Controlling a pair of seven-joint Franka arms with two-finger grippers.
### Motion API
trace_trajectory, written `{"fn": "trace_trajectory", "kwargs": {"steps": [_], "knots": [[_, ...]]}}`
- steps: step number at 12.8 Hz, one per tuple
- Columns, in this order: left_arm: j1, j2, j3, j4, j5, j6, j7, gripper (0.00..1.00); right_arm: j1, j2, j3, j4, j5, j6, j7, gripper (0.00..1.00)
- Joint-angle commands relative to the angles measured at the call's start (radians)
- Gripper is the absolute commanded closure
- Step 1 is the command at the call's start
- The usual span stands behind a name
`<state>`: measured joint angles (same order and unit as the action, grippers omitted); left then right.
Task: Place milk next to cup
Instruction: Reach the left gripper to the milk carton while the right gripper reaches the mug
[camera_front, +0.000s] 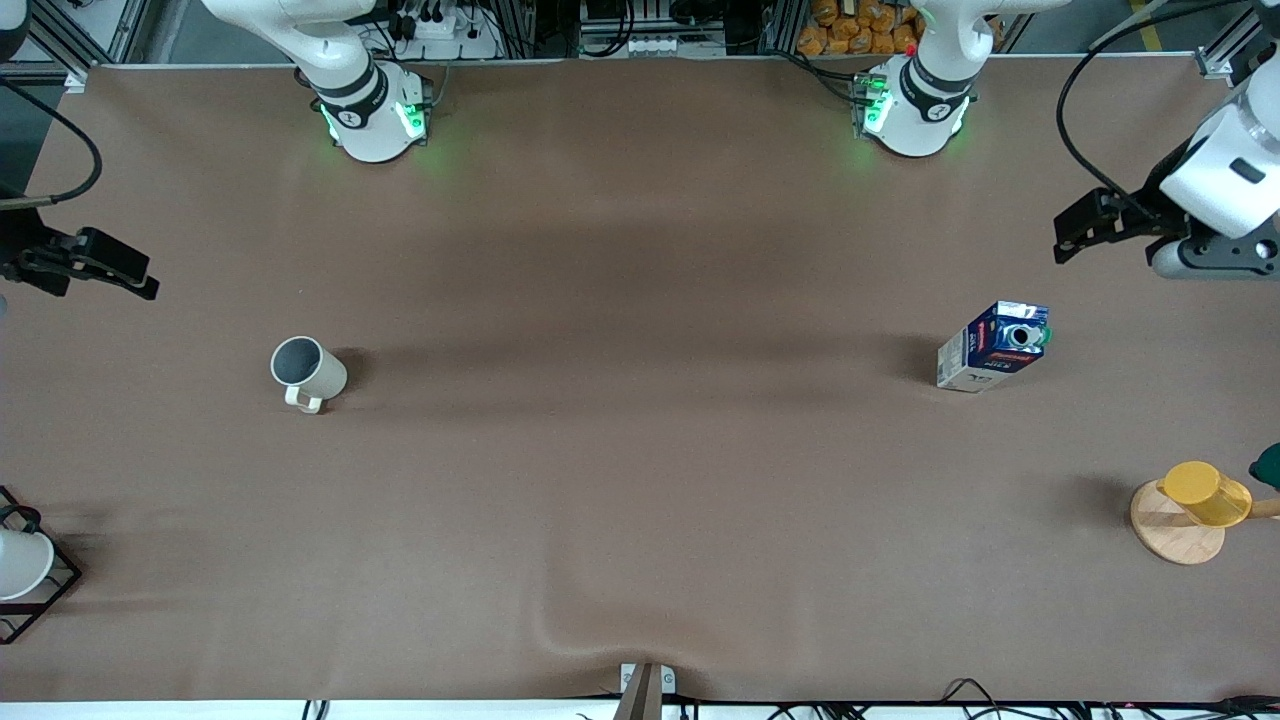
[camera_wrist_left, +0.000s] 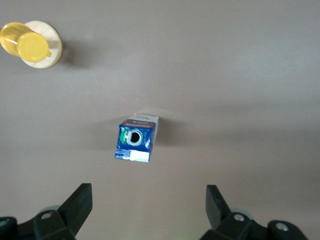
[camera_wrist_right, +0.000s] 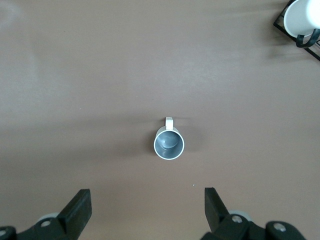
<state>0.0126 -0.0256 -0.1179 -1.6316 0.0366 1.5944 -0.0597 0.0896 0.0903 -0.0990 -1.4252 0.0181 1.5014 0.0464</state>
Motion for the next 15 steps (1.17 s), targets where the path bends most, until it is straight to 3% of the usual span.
{"fn": "trace_trajectory", "kwargs": {"steps": [1, 5, 11, 15], "knots": [[-0.002, 0.007, -0.011, -0.071, 0.062, 0.091, -0.015, 0.0, 0.019, 0.008, 0.001, -0.007, -0.004, 0.031, 0.021, 0.0], [0.004, 0.016, -0.011, -0.235, 0.059, 0.235, -0.037, 0.0, 0.045, 0.002, 0.001, -0.153, 0.0, 0.141, 0.007, 0.0], [0.024, 0.113, -0.011, -0.277, 0.06, 0.28, -0.031, 0.0, 0.065, 0.006, 0.002, -0.53, 0.013, 0.52, 0.003, 0.0], [0.072, 0.11, -0.014, -0.373, 0.054, 0.394, 0.003, 0.0, 0.055, 0.046, 0.001, -0.61, 0.013, 0.549, 0.001, 0.0]]}}
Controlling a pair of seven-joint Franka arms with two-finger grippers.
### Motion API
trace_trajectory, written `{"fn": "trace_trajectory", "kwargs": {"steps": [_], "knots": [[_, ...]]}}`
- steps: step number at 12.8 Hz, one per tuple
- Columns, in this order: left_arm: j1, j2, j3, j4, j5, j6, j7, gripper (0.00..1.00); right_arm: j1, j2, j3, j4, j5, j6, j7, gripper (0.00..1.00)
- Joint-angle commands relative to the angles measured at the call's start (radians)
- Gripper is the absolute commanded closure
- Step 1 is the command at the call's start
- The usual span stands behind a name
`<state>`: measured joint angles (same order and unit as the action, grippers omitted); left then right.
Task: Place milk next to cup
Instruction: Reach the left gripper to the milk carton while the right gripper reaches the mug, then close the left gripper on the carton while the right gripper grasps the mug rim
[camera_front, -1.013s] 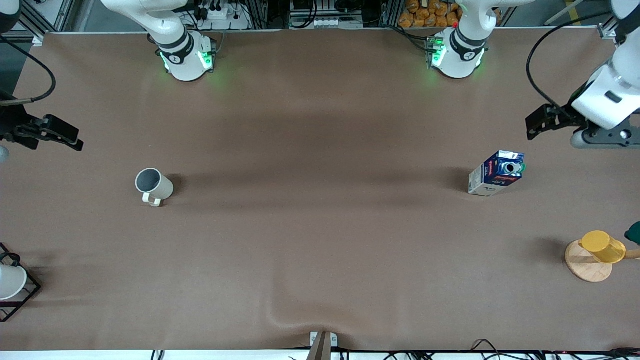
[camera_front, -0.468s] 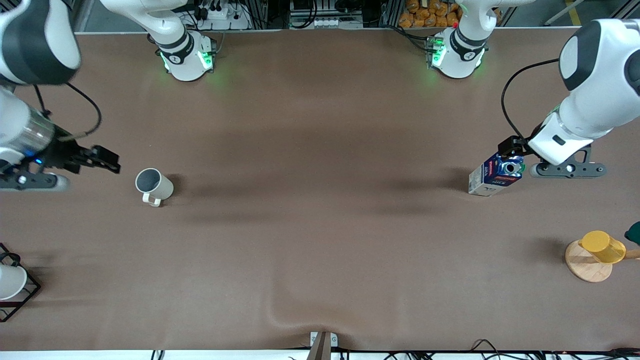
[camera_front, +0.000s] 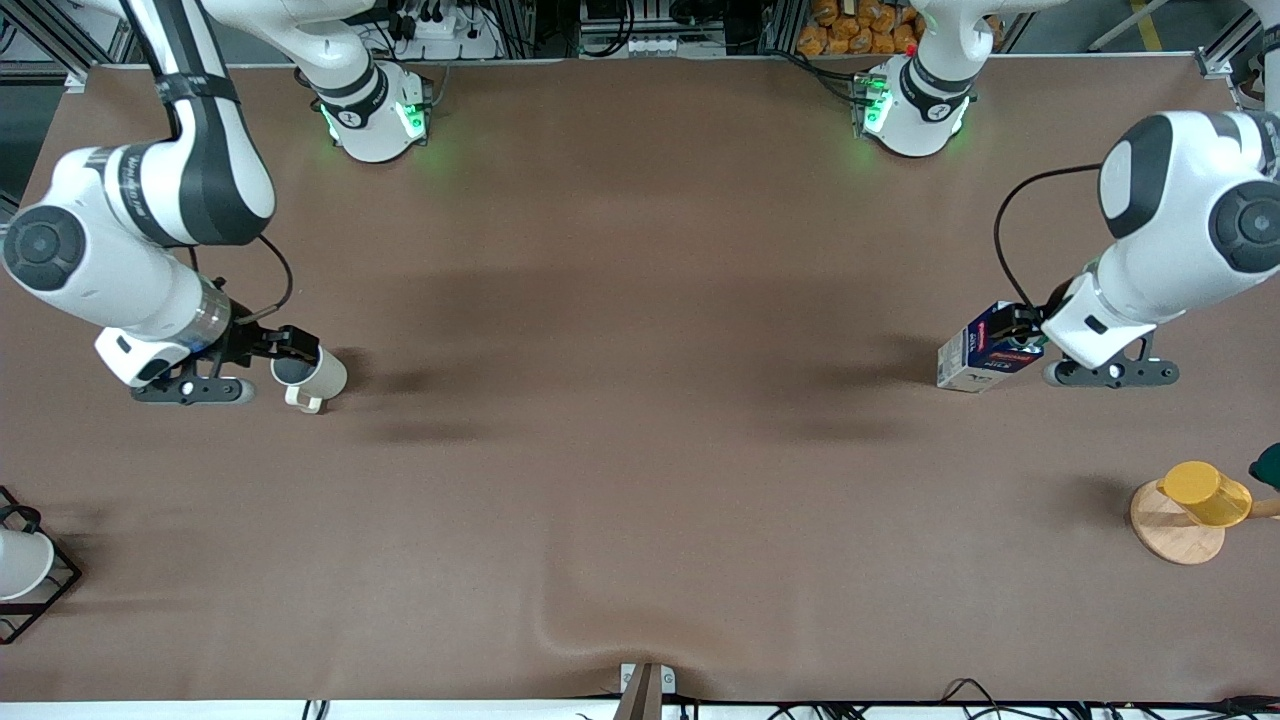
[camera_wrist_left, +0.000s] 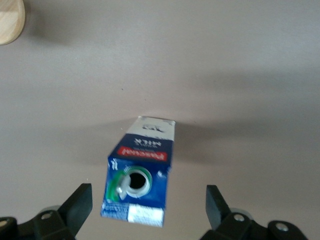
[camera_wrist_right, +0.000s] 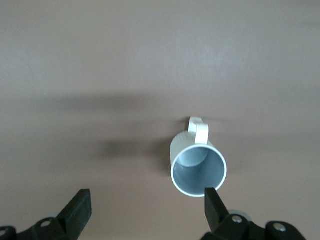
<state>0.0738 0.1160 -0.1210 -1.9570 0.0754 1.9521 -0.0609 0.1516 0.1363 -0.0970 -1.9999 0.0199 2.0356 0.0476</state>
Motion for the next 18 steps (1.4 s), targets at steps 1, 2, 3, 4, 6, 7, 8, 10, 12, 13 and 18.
{"fn": "trace_trajectory", "kwargs": {"steps": [1, 2, 3, 4, 6, 7, 8, 10, 12, 13, 18], "knots": [[0.015, -0.036, -0.011, -0.052, 0.015, 0.034, 0.006, 0.0, -0.007, 0.017, -0.001, -0.072, 0.011, 0.04, 0.008, 0.0], [0.015, -0.041, -0.011, -0.08, 0.015, 0.045, 0.012, 0.0, -0.012, 0.023, -0.001, -0.123, 0.011, 0.111, 0.008, 0.0], [0.017, -0.048, -0.009, -0.092, 0.02, 0.047, 0.012, 0.0, -0.023, 0.025, -0.001, -0.178, 0.011, 0.194, 0.002, 0.0], [0.018, -0.048, -0.009, -0.097, 0.02, 0.047, 0.016, 0.0, -0.03, 0.025, -0.001, -0.222, 0.011, 0.257, 0.001, 0.0], [0.02, -0.05, -0.009, -0.114, 0.02, 0.047, 0.018, 0.0, -0.032, 0.035, -0.001, -0.253, 0.011, 0.301, 0.001, 0.0], [0.043, -0.048, -0.009, -0.115, 0.021, 0.047, 0.024, 0.0, -0.035, 0.04, -0.001, -0.267, 0.011, 0.313, 0.001, 0.0], [0.052, -0.044, -0.009, -0.115, 0.021, 0.048, 0.044, 0.0, -0.035, 0.043, -0.001, -0.272, 0.011, 0.321, 0.001, 0.0], [0.069, -0.033, -0.009, -0.117, 0.021, 0.056, 0.055, 0.0, -0.037, 0.068, -0.001, -0.27, 0.011, 0.35, 0.001, 0.0], [0.075, -0.012, -0.009, -0.125, 0.021, 0.079, 0.059, 0.0, -0.035, 0.118, -0.001, -0.27, 0.011, 0.412, 0.001, 0.06], [0.069, -0.013, -0.011, -0.125, 0.02, 0.08, 0.058, 0.0, -0.035, 0.132, -0.001, -0.27, 0.011, 0.423, 0.003, 0.17], [0.069, -0.021, -0.022, -0.131, -0.037, 0.076, 0.047, 0.0, -0.032, 0.132, 0.0, -0.267, 0.012, 0.396, 0.018, 1.0]]}}
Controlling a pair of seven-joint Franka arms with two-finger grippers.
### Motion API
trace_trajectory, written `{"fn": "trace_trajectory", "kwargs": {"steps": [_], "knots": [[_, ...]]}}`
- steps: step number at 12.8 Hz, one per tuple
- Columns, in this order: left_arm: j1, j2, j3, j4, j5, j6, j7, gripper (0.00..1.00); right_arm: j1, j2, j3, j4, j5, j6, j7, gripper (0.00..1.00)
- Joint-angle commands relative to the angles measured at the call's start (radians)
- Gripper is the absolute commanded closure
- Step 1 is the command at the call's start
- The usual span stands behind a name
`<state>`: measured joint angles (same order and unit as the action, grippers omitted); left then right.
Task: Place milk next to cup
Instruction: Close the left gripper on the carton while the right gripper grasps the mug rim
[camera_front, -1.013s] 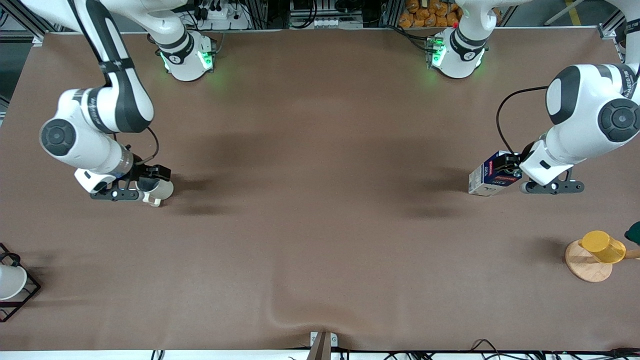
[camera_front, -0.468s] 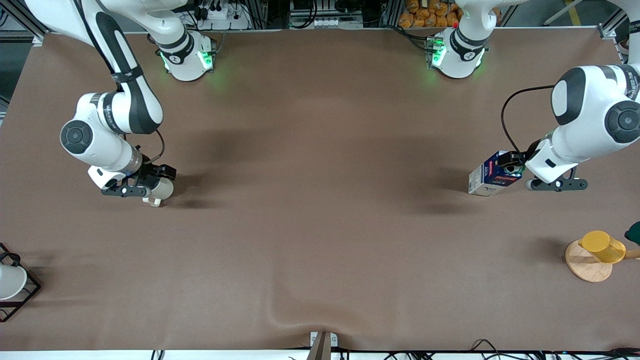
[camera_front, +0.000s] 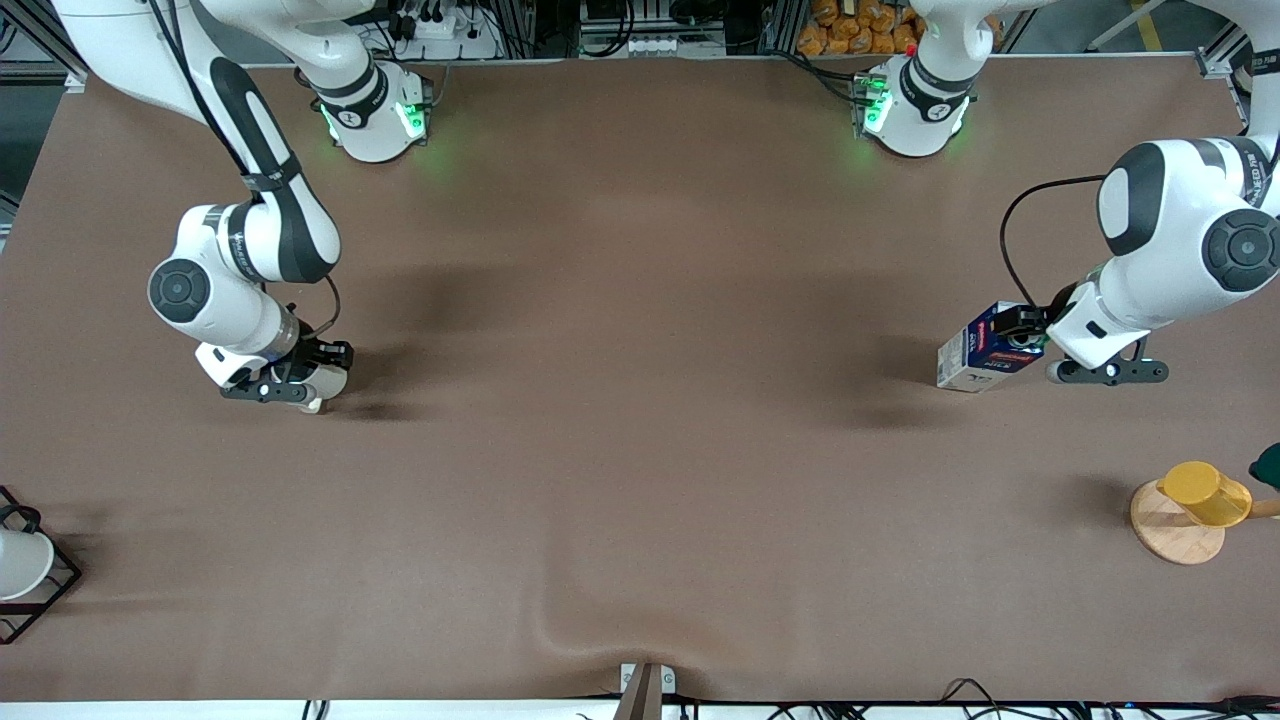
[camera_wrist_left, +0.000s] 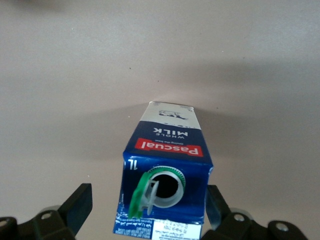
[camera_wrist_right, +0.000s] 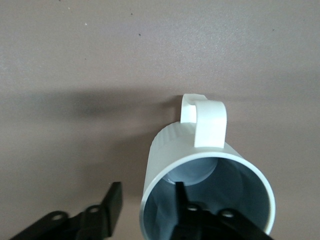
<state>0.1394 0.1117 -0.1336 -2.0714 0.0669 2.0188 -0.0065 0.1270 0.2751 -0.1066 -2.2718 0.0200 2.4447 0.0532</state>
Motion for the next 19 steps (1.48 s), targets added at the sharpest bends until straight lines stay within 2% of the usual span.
{"fn": "trace_trajectory", "kwargs": {"steps": [1, 4, 9, 10, 11, 12, 14, 16, 19], "knots": [[0.002, -0.011, -0.009, -0.016, -0.029, 0.011, -0.006, 0.0, -0.007, -0.008, 0.01, 0.006, 0.012, -0.021, 0.011, 1.0], [0.005, 0.008, -0.009, -0.015, -0.029, 0.012, -0.003, 0.0, -0.006, -0.03, 0.011, 0.009, 0.012, -0.053, -0.001, 1.0], [0.002, 0.031, -0.008, -0.013, -0.027, 0.012, -0.001, 0.0, 0.017, -0.085, 0.024, 0.072, 0.015, -0.147, 0.01, 1.0], [0.002, 0.029, -0.008, -0.012, -0.027, 0.009, -0.001, 0.0, 0.032, -0.088, 0.034, 0.101, 0.046, -0.189, 0.011, 1.0], [0.003, 0.029, -0.009, -0.012, -0.027, 0.003, 0.002, 0.04, 0.042, -0.092, 0.038, 0.13, 0.081, -0.241, 0.008, 1.0], [0.003, 0.029, -0.008, -0.012, -0.027, 0.001, 0.003, 0.12, 0.048, -0.097, 0.044, 0.158, 0.092, -0.286, 0.011, 1.0], [0.002, 0.029, -0.008, -0.01, -0.027, 0.0, 0.003, 0.23, 0.083, -0.103, 0.061, 0.19, 0.094, -0.322, 0.058, 1.0], [0.005, 0.029, -0.009, -0.01, -0.027, 0.0, 0.005, 0.41, 0.156, -0.097, 0.062, 0.192, 0.095, -0.317, 0.109, 1.0], [0.002, 0.028, -0.009, -0.001, -0.027, -0.005, 0.008, 0.48, 0.281, -0.09, 0.061, 0.207, 0.143, -0.311, 0.226, 1.0]]}}
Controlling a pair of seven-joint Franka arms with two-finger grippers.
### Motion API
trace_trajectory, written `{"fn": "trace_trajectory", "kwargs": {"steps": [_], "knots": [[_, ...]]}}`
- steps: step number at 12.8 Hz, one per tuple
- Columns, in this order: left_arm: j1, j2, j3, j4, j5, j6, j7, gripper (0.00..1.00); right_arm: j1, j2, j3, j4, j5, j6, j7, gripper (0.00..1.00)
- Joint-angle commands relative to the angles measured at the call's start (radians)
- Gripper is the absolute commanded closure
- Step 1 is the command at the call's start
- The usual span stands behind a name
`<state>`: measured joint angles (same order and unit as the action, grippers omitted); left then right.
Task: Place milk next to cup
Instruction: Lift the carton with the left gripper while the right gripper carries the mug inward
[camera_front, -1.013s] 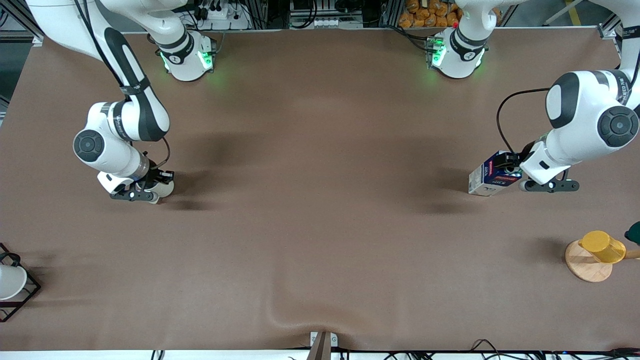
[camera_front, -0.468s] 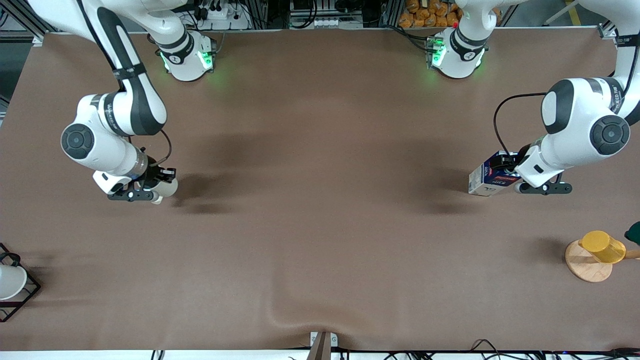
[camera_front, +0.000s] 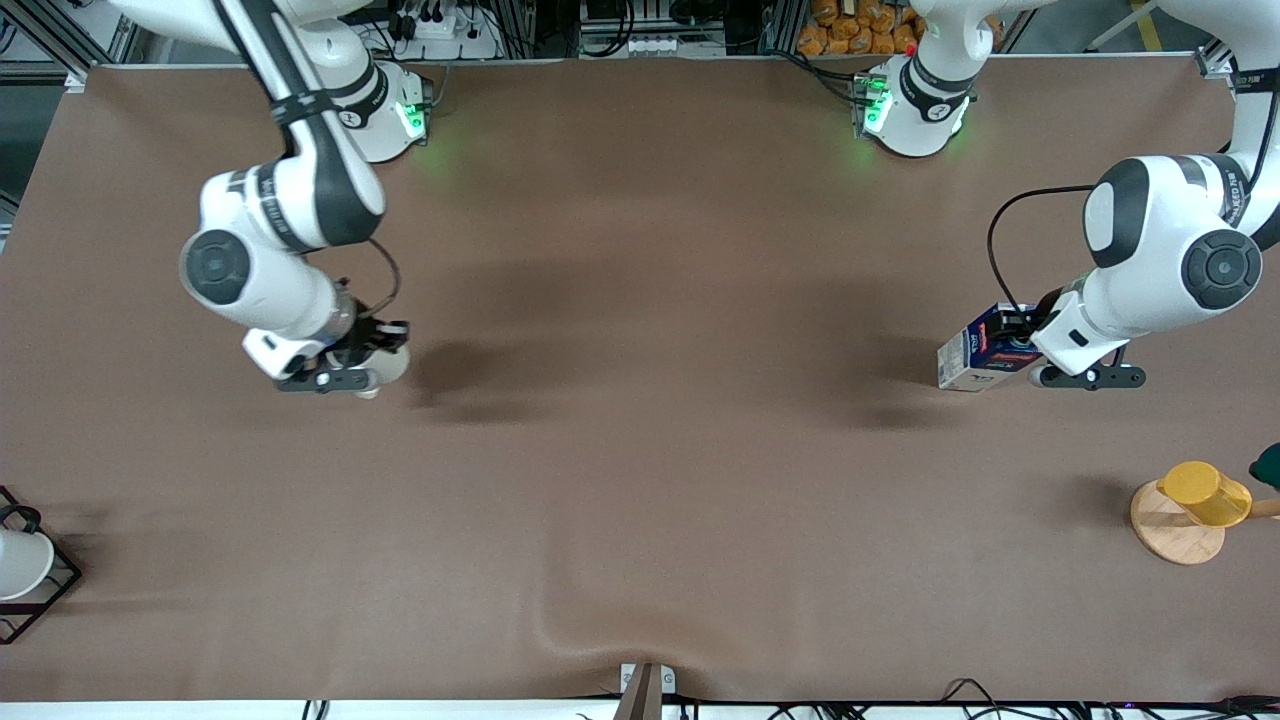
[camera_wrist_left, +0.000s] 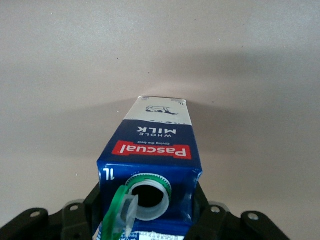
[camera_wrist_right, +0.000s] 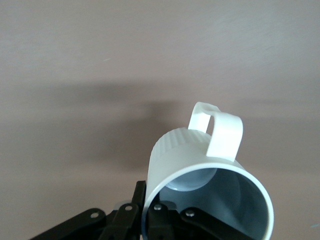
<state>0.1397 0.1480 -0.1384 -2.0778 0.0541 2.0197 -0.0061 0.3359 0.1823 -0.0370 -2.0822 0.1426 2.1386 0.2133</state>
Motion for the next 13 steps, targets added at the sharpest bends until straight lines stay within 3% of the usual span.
{"fn": "trace_trajectory", "kwargs": {"steps": [1, 7, 10, 13], "knots": [[-0.002, -0.008, -0.006, 0.007, -0.014, -0.012, 0.006, 0.5, 0.109, 0.011, -0.009, 0.034, 0.02, 0.0, 0.075, 1.0], [-0.017, -0.008, -0.095, 0.088, -0.017, -0.091, -0.005, 0.49, 0.414, 0.16, -0.009, 0.085, 0.038, 0.217, 0.518, 1.0], [-0.047, -0.004, -0.188, 0.122, -0.016, -0.11, -0.002, 0.49, 0.466, 0.265, -0.009, 0.184, 0.04, 0.231, 0.541, 1.0], [-0.162, 0.025, -0.208, 0.177, -0.004, -0.125, -0.002, 0.49, 0.5, 0.361, -0.009, 0.28, 0.04, 0.224, 0.621, 1.0]]}}
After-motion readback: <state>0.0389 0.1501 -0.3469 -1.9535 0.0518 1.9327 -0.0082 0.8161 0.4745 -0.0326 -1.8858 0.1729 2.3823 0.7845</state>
